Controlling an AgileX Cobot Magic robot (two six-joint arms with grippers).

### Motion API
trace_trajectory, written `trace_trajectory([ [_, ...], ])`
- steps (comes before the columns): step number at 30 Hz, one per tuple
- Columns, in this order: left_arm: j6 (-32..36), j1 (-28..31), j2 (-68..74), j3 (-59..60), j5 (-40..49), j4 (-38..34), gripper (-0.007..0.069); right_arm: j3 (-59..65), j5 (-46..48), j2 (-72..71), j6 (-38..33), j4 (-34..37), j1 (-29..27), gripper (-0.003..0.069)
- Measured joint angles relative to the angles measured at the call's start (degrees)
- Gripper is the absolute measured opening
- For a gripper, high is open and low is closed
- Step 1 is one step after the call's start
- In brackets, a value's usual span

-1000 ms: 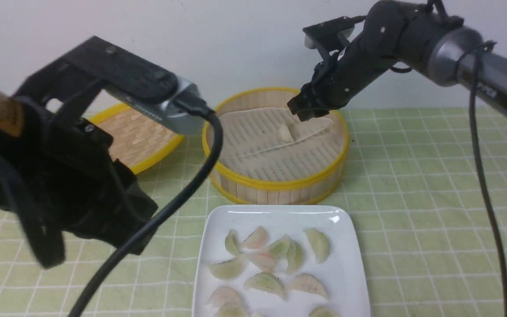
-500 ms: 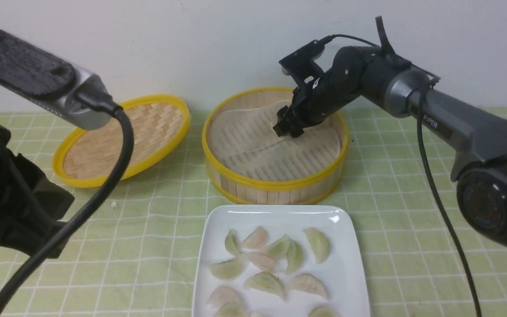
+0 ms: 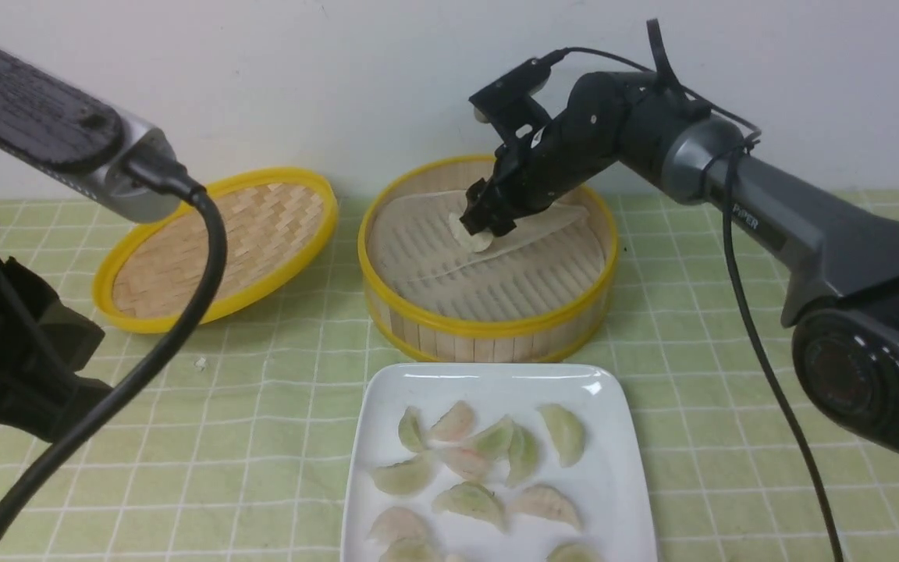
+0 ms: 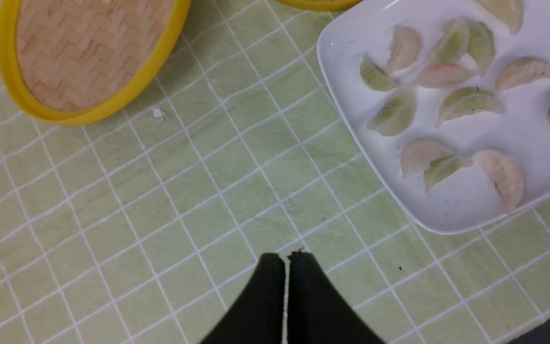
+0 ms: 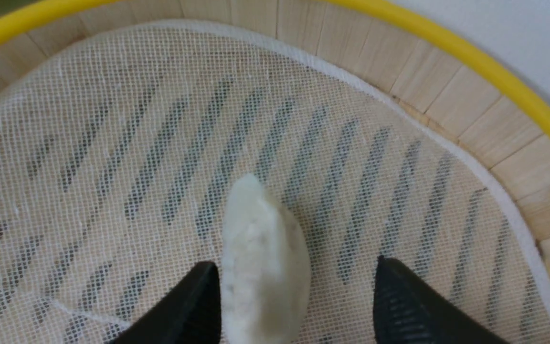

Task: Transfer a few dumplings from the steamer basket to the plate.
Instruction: Use the right arm to grab a dumpling from inside the steamer

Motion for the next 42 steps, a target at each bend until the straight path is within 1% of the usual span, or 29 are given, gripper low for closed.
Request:
trace_trajectory([
  [16,-1.1,0.0,0.0,0.0,0.0,0.8,-0.0006,0.0,0.0,0.8,-1.7,0.1,0.2,0.0401],
  [22,-2.0,0.0,0.0,0.0,0.0,0.9,-0.0006,0.1,-0.6,3.0,-5.2,0.5,0.2,0.0396],
  [24,-2.2,0.0,0.0,0.0,0.0,0.9,-0.0006,0.1,-1.0,3.1,-5.9,0.7,0.2,0.0372],
  [25,-2.3,0.0,0.0,0.0,0.0,0.9,-0.0006,0.1,-1.0,3.1,-6.2,0.9,0.2,0.0350],
  [27,-2.4,0.0,0.0,0.0,0.0,0.9,-0.0006,0.1,-0.7,3.1,-6.4,1.0,0.2,0.0278],
  [28,-2.4,0.0,0.0,0.0,0.0,0.9,-0.0006,0.0,-0.5,3.1,-6.4,1.1,0.2,0.0255],
  [29,-2.4,0.0,0.0,0.0,0.0,0.9,-0.0006,-0.1,-0.1,3.1,-6.5,1.1,0.2,0.0251],
  [31,-2.4,0.0,0.0,0.0,0.0,0.9,-0.0006,-0.9,1.2,3.1,-6.5,0.9,0.2,0.0254],
  [35,-2.4,0.0,0.0,0.0,0.0,1.0,-0.0006,-4.0,7.9,3.0,-5.2,-0.3,0.2,0.0253],
  [39,-2.4,0.0,0.0,0.0,0.0,1.0,-0.0006,-8.1,16.7,1.5,-2.0,-4.1,0.2,0.0253],
  [40,-2.4,0.0,0.0,0.0,0.0,1.0,-0.0006,-8.6,17.2,1.3,-1.7,-4.3,0.2,0.0253],
  [41,-2.4,0.0,0.0,0.0,0.0,1.1,-0.0006,-10.5,20.2,0.3,-0.6,-6.0,0.0,0.0253],
  [42,-2.4,0.0,0.0,0.0,0.0,1.1,-0.0006,-10.5,20.2,0.3,-0.6,-6.0,0.0,0.0253],
])
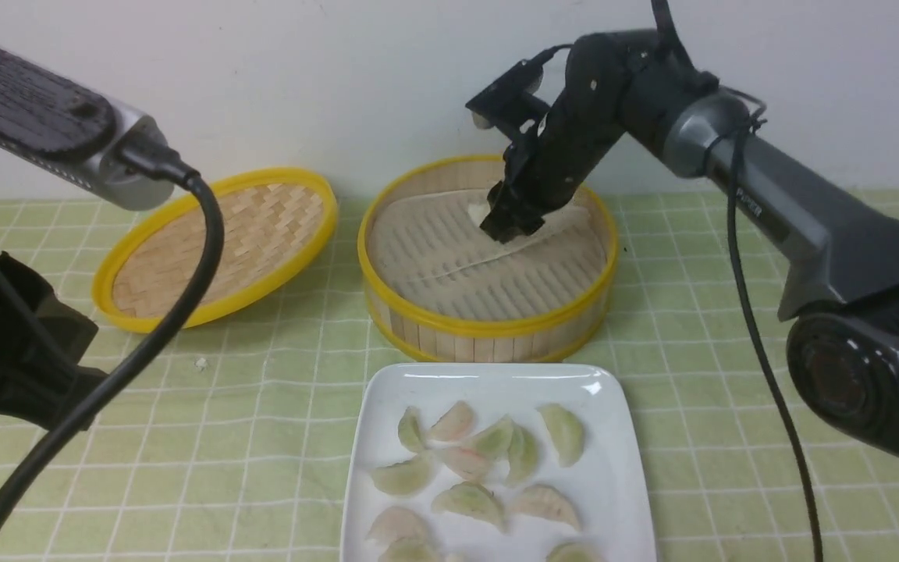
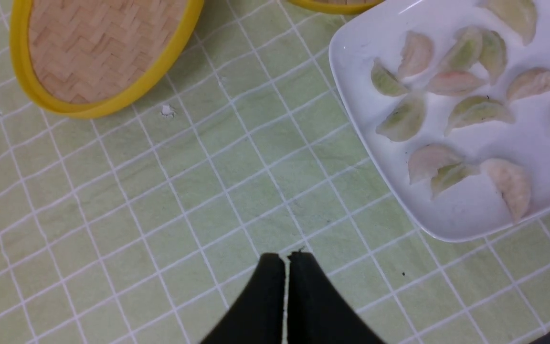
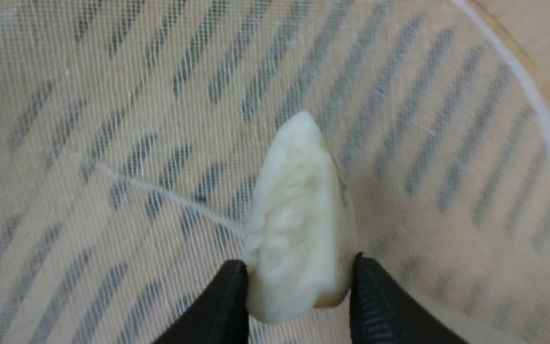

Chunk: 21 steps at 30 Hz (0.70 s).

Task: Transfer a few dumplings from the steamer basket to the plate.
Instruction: Use the right arm to grab a dumpling from inside the steamer, then use the right arm to put the dumpling into the plate

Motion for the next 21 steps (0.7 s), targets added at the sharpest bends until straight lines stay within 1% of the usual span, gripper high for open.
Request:
trace_trajectory([
  [5,-0.4,0.0,0.0,0.0,0.0,0.3,-0.0006,-2.6,1.4,-5.1,5.4,0.9,-1.8,0.0253],
  [10,-2.4,0.0,0.0,0.0,0.0,0.3,-0.0006,3.2,1.4,-11.2,8.7,2.7,-2.7,0.0253],
  [15,-3.5,0.0,0.0,0.0,0.0,0.2,-0.0006,23.4,1.4,-24.8,9.2,5.7,-2.7,0.0253],
  [19,-3.6,0.0,0.0,0.0,0.0,0.1,-0.0006,41.8,1.3,-36.9,9.1,10.8,-2.7,0.0253],
  [20,-3.6,0.0,0.0,0.0,0.0,0.0,-0.0006,42.7,1.3,-37.4,9.1,11.0,-2.7,0.0253],
  [21,-3.7,0.0,0.0,0.0,0.0,-0.1,-0.0006,50.9,1.3,-42.0,9.1,12.5,-2.7,0.0253],
])
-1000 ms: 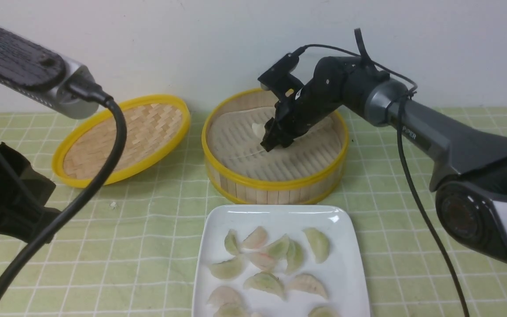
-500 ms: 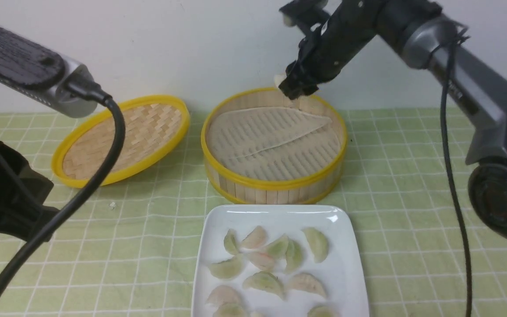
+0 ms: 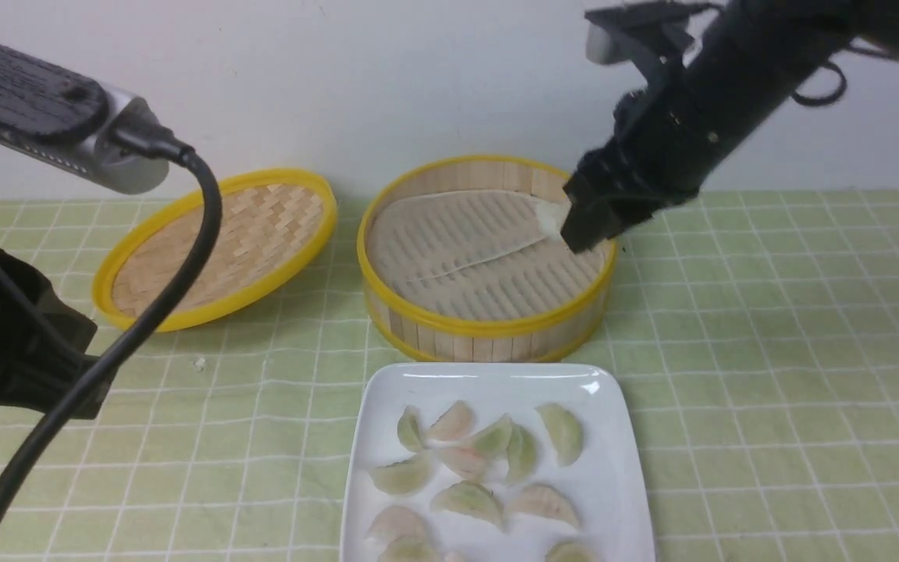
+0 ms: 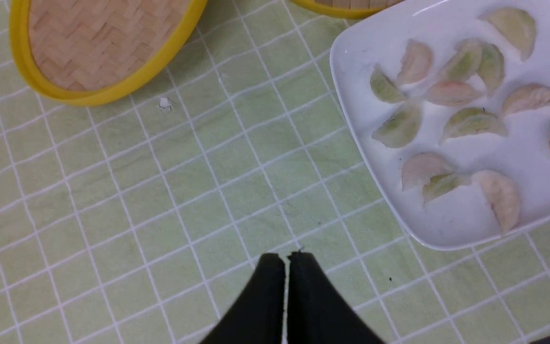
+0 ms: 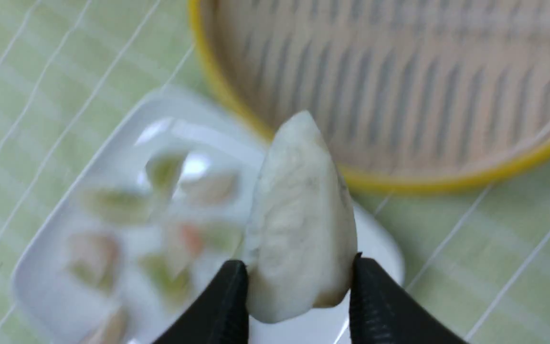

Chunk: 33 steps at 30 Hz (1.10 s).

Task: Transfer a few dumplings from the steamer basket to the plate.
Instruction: Use the right arm to put the dumpling into the plate

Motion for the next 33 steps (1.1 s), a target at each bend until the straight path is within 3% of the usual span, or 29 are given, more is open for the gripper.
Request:
trace_trajectory([
  [5,0.1,0.0,0.0,0.0,0.0,-0.8,-0.0006,18.3,-2.9,-7.0,-0.8,0.8,1.8,0.0253],
  [9,0.1,0.0,0.0,0.0,0.0,-1.2,-0.0006,30.3,-11.8,-8.0,-1.3,1.1,5.2,0.0253],
  [17,0.4,0.0,0.0,0.0,0.0,-1.8,-0.0006,37.3,-23.4,-6.5,-0.4,1.1,7.3,0.0260],
  [19,0.6,0.0,0.0,0.0,0.0,-2.0,-0.0006,37.3,-24.1,-6.4,-0.3,1.1,7.4,0.0298],
  [23,0.7,0.0,0.0,0.0,0.0,-2.2,-0.0006,36.8,-23.5,-6.4,0.0,1.1,7.4,0.0449],
  [25,0.7,0.0,0.0,0.0,0.0,-2.3,-0.0006,34.9,-21.0,-6.4,1.1,0.9,7.4,0.0475],
  [29,0.7,0.0,0.0,0.0,0.0,-2.3,-0.0006,29.5,-14.3,-7.9,5.2,-0.9,6.9,0.0401],
  [31,0.7,0.0,0.0,0.0,0.0,-2.3,-0.0006,27.1,-10.8,-10.1,6.9,-2.9,6.9,0.0316],
  [33,0.7,0.0,0.0,0.0,0.0,-2.3,-0.0006,24.3,-6.7,-15.4,9.0,-5.4,6.9,0.0158],
])
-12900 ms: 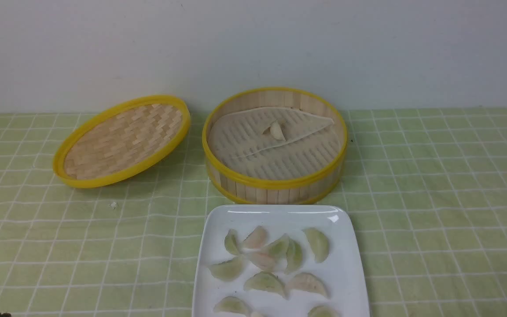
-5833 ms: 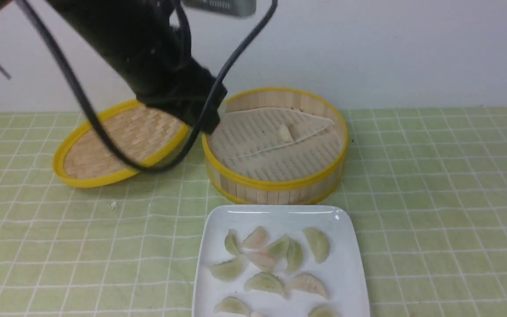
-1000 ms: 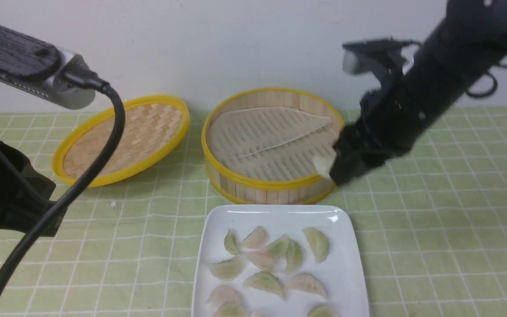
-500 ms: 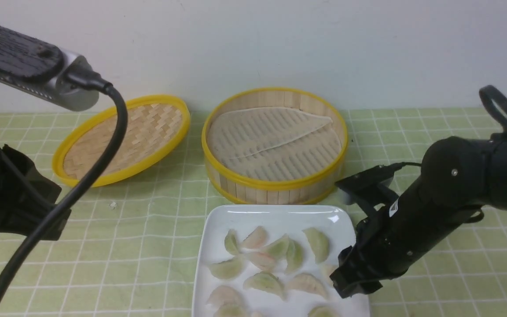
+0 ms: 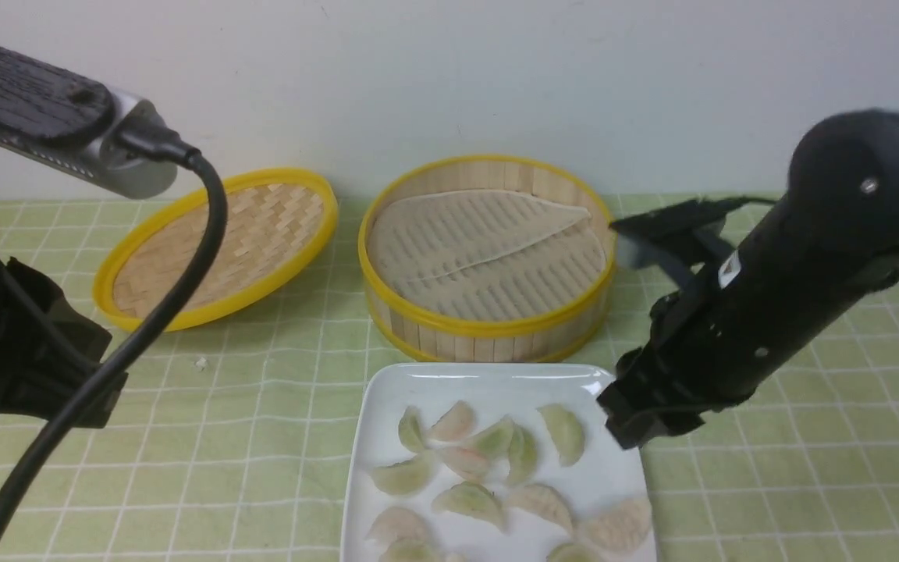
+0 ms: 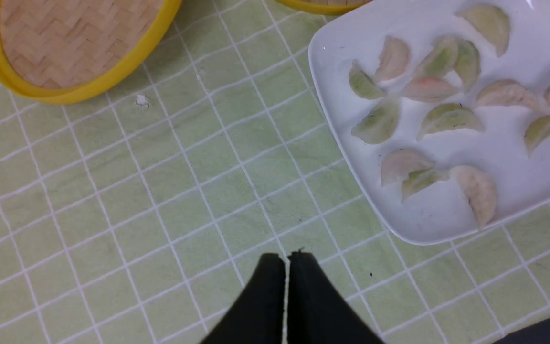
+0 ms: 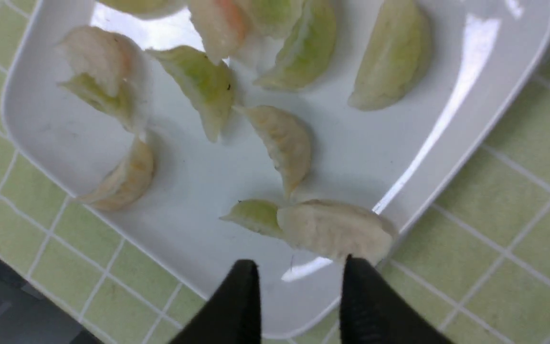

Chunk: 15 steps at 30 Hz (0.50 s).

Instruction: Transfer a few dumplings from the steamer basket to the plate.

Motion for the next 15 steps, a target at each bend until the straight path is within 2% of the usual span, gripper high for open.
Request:
trace_trajectory([
  [1,0.0,0.0,0.0,0.0,0.0,-0.1,-0.0006,-0.8,0.8,-4.2,1.1,-1.0,0.0,0.0085],
  [2,0.0,0.0,0.0,0.0,0.0,-0.1,-0.0006,-0.9,0.9,-7.0,1.6,-1.6,0.0,0.0044],
  [3,0.0,0.0,0.0,0.0,0.0,-0.1,-0.0006,-0.9,0.9,-7.7,1.8,-1.6,0.0,0.0044],
  [5,0.0,0.0,0.0,0.0,-0.4,-0.1,-0.0006,-0.7,-0.5,-17.5,2.9,-2.5,0.0,-0.0002],
  [9,0.1,0.0,0.0,0.0,-2.0,-0.1,-0.0006,1.7,-6.4,-31.5,4.2,-3.2,0.0,-0.0013],
  [15,0.1,0.0,0.0,0.0,-5.3,-0.1,-0.0006,16.5,-20.7,-58.6,4.5,-4.3,0.0,-0.0015],
])
